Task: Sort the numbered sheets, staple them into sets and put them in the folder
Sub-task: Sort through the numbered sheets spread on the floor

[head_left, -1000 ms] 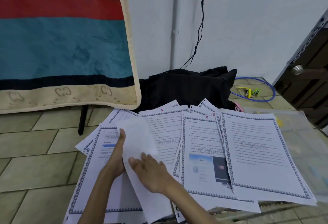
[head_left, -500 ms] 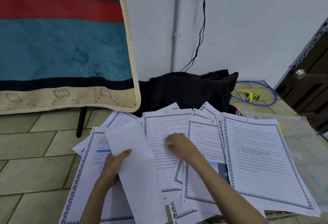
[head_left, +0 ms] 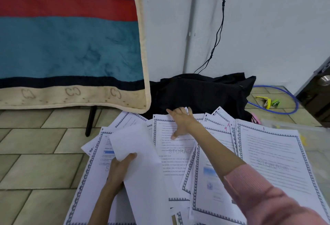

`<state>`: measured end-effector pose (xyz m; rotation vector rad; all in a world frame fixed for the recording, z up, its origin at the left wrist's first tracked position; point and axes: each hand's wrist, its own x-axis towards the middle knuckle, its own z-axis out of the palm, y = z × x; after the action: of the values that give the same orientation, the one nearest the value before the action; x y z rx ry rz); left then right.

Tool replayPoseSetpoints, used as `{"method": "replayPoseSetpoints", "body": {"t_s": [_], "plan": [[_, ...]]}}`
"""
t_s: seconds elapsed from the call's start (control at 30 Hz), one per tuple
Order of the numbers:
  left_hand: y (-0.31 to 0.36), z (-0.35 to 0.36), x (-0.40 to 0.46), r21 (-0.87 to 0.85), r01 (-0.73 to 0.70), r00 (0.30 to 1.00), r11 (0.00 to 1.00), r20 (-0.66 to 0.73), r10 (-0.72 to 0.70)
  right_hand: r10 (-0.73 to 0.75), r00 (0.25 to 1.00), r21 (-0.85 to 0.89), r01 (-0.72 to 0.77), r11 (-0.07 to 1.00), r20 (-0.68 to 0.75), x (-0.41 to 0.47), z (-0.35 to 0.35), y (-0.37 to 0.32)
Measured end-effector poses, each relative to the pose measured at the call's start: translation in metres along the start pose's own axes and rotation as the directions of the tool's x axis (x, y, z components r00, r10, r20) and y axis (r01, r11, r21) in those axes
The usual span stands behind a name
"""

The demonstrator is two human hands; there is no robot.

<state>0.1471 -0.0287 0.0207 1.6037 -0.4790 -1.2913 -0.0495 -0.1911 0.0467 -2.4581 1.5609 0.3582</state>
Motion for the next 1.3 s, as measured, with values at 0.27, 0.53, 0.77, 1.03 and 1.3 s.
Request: {"method": "replayPoseSetpoints", "body": {"t_s": [0.27,0.53,0.77,1.03,1.3], "plan": [[0.013,0.003,-0.001,0.149,-0.022,0.999,0.989,0.037,0.016,0.006,0.994,0.134,0.009,0.991,-0.109,-0.019,0.007,-0.011],[0.045,0.037,-0.027,0.243,-0.187,0.964,0.952,0.233,0.13,0.096,0.96,0.965,-0.261,-0.023,0.262,-0.105,0.018,-0.041],[0.045,0.025,-0.01,0.438,-0.064,0.94,0.897,0.329,-0.094,0.057,0.957,0.94,-0.265,-0.217,0.283,-0.123,0.031,-0.005],[0.005,0.018,0.006,0.718,-0.395,0.909,0.573,0.398,0.127,0.267,0.961,0.98,-0.122,0.154,0.078,-0.112,0.03,-0.006],[0.056,0.01,0.053,0.823,-0.564,0.749,-0.068,0.545,0.377,0.157,0.988,0.969,-0.035,0.245,-0.004,-0.118,0.035,-0.007]]}}
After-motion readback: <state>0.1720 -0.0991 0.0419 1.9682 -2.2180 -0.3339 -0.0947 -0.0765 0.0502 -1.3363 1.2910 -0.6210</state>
